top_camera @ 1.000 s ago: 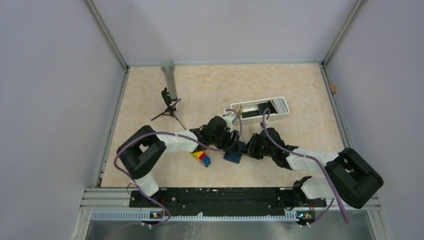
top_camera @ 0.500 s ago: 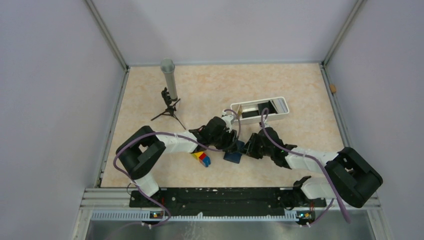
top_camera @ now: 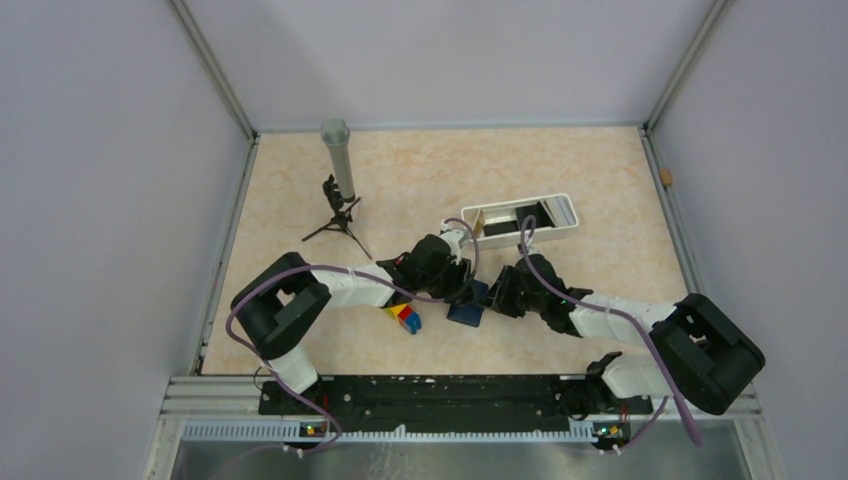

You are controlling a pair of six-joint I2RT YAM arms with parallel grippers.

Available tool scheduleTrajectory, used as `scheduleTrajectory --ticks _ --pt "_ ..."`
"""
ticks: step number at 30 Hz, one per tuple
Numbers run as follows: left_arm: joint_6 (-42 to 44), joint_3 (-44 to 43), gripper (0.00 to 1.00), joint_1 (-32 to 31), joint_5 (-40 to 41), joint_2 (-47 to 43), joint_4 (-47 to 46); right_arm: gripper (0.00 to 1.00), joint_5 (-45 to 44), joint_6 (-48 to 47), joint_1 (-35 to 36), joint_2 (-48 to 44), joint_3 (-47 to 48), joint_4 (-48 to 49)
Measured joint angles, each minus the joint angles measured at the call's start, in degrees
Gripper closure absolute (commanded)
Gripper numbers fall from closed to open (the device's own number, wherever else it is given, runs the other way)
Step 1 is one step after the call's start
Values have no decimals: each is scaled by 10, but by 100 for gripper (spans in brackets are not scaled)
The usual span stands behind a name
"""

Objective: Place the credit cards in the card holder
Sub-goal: Close the card holder at the center of the board.

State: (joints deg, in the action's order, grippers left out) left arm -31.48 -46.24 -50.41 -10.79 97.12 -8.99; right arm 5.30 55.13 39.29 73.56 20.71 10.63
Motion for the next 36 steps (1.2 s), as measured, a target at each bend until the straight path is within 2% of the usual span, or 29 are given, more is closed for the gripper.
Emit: scheduleTrajectory --ticks 14,33,36 --pt "-15 12 64 0 5 -2 -19 75 -37 0 24 -1 1 -5" --pt "-29 20 59 3 8 -3 -33 72 -124 -7 81 0 36 -69" --pt "-29 23 50 3 8 -3 -38 72 -135 -6 88 -1 38 -75"
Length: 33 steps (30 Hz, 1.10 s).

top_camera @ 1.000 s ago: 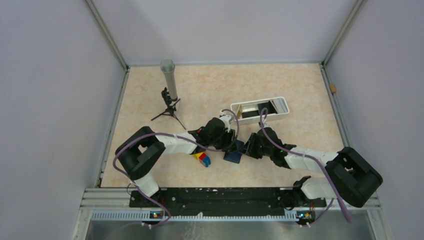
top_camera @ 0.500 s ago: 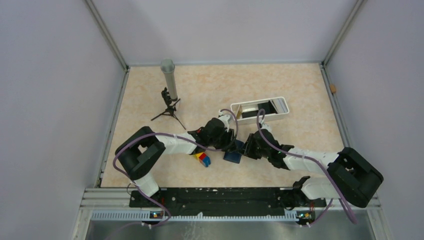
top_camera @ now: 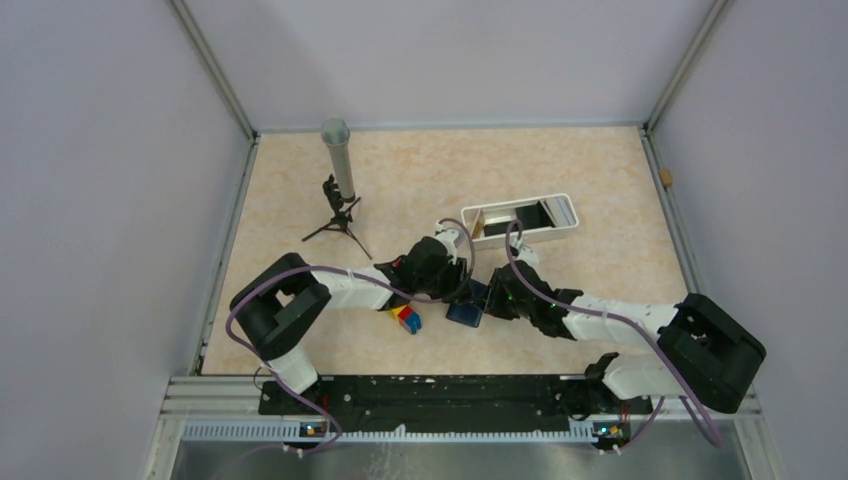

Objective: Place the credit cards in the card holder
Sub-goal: Close the card holder at the center of the board.

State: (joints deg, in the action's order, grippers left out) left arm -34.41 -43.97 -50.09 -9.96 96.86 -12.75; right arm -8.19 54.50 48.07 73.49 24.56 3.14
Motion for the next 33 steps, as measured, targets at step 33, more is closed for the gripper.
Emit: scheduleTrajectory --ticks 33 --pt "-191 51 22 -26 26 -96 95 70 -23 9 32 5 7 -12"
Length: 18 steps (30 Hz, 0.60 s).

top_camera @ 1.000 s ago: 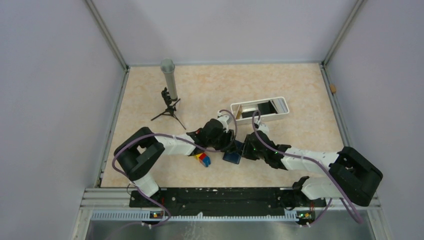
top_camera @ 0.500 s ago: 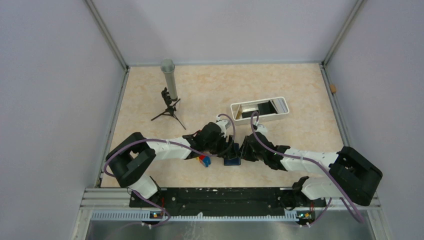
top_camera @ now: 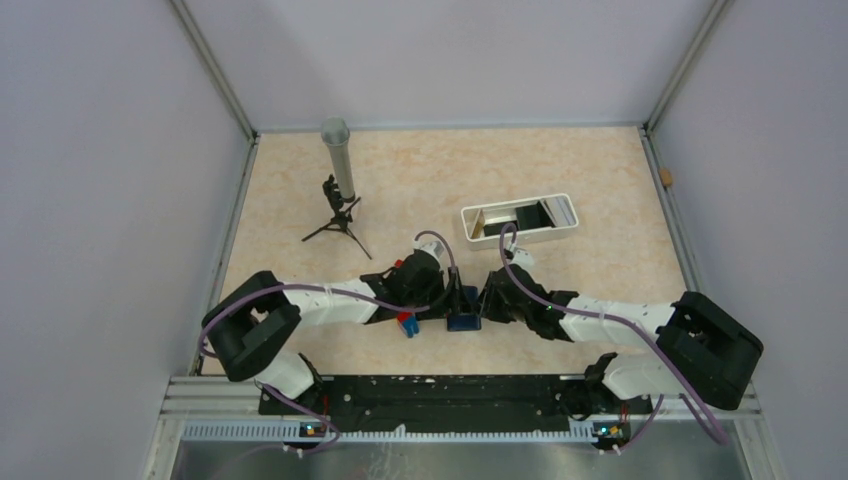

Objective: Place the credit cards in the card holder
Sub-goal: Close the card holder at the center of the board.

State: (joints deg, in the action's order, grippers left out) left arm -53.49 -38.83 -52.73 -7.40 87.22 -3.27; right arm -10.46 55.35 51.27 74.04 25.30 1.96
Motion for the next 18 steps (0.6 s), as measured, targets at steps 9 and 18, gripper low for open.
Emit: scheduleTrajectory --ticks 9,18 --pt "-115 41 31 -2 48 -24 -28 70 -5 0 4 0 0 1" --pt "-137 42 33 -3 72 -23 -26 70 -5 0 4 1 0 2"
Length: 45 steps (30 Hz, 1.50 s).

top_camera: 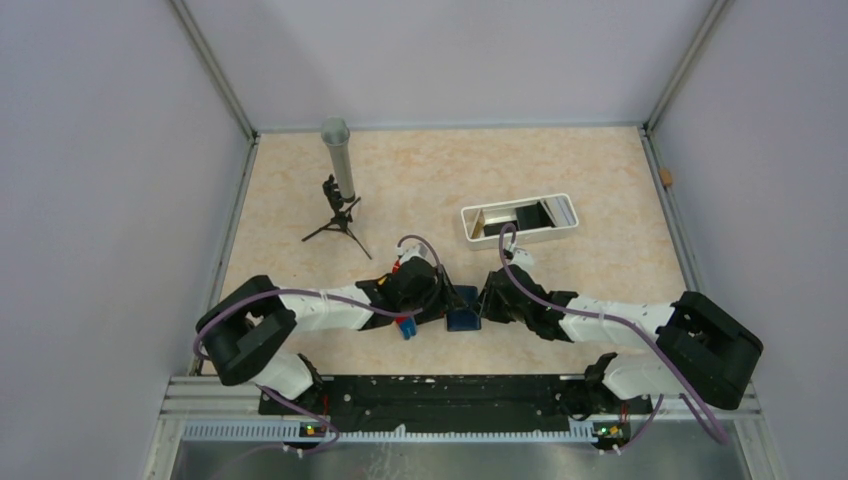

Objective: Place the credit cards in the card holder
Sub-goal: Close the card holder at the center of the board.

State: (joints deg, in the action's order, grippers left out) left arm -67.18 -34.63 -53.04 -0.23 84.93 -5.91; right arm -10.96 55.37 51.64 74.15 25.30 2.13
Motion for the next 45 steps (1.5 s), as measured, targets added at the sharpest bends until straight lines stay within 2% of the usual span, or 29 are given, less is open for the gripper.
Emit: scheduleTrajectory --ticks 7,13,34,37,45 --pt "1 -21 33 0 2 23 -1 70 1 2 1 3 0 7" --pt "10 -39 41 0 2 40 13 70 -1 2 2 5 0 9" --pt "33 -71 52 0 4 58 62 70 -2 3 3 5 0 9" --pt "36 -75 56 -2 8 61 67 70 -3 3 3 5 0 8" --pt "37 -80 57 -6 16 67 73 70 -4 3 3 5 0 8"
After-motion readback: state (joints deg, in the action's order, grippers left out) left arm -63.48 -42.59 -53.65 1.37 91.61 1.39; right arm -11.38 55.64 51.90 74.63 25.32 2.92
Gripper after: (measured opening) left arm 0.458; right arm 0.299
